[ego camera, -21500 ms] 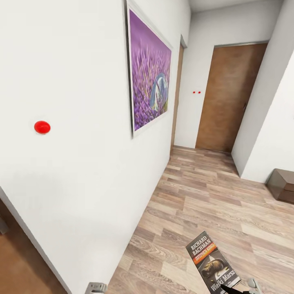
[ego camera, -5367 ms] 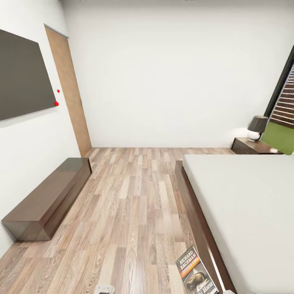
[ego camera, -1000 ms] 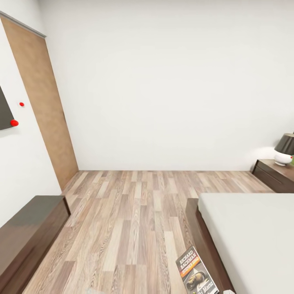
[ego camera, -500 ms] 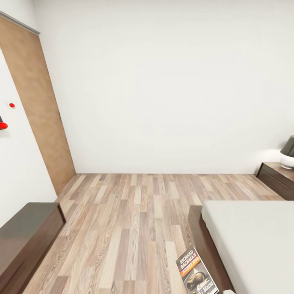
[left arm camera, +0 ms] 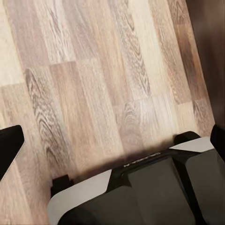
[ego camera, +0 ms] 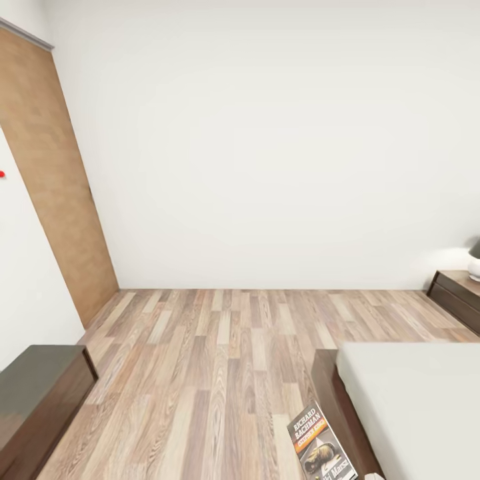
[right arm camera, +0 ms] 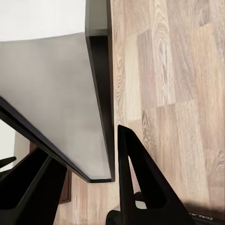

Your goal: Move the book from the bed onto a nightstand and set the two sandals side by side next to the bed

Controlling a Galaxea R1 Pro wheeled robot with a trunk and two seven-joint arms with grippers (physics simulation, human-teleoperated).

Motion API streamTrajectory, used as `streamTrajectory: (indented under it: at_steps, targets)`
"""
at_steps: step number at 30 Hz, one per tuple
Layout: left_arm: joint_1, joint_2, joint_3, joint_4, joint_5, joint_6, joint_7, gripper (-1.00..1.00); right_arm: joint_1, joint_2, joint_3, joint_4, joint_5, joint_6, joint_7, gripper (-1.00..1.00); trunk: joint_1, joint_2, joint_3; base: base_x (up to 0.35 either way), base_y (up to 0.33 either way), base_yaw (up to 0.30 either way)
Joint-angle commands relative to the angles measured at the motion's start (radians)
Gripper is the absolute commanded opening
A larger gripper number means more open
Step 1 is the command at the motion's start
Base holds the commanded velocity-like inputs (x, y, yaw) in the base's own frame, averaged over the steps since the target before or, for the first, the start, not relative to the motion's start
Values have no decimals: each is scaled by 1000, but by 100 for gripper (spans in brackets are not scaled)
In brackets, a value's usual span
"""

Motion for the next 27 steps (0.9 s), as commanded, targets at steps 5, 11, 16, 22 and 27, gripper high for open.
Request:
streamTrajectory:
  at_steps: [5,11,16,22,27]
  targets:
    - [-1,0,-8,1,7,-4,-3,100,-1,-1,4,-1,-12,6,3,-100,1,-2,-2,328,0,0]
    - [-1,0,-8,1,7,-5,-3,100,-1,-1,4,-1,-12,6,2,-100,1,-2,-2,328,0,0]
    - [-1,0,-8,1,8,-6,-3,100,-1,-1,4,-1,-12,6,1,-100,1,-2,-2,328,0,0]
    - [-1,0,-8,1,7,-6,-3,100,-1,-1,4,-1,-12,6,1,-100,1,-2,-2,328,0,0]
    - [-1,0,-8,1,7,-6,-3,100,-1,-1,4,0,-10,6,-1,-100,1,-2,-2,328,0,0]
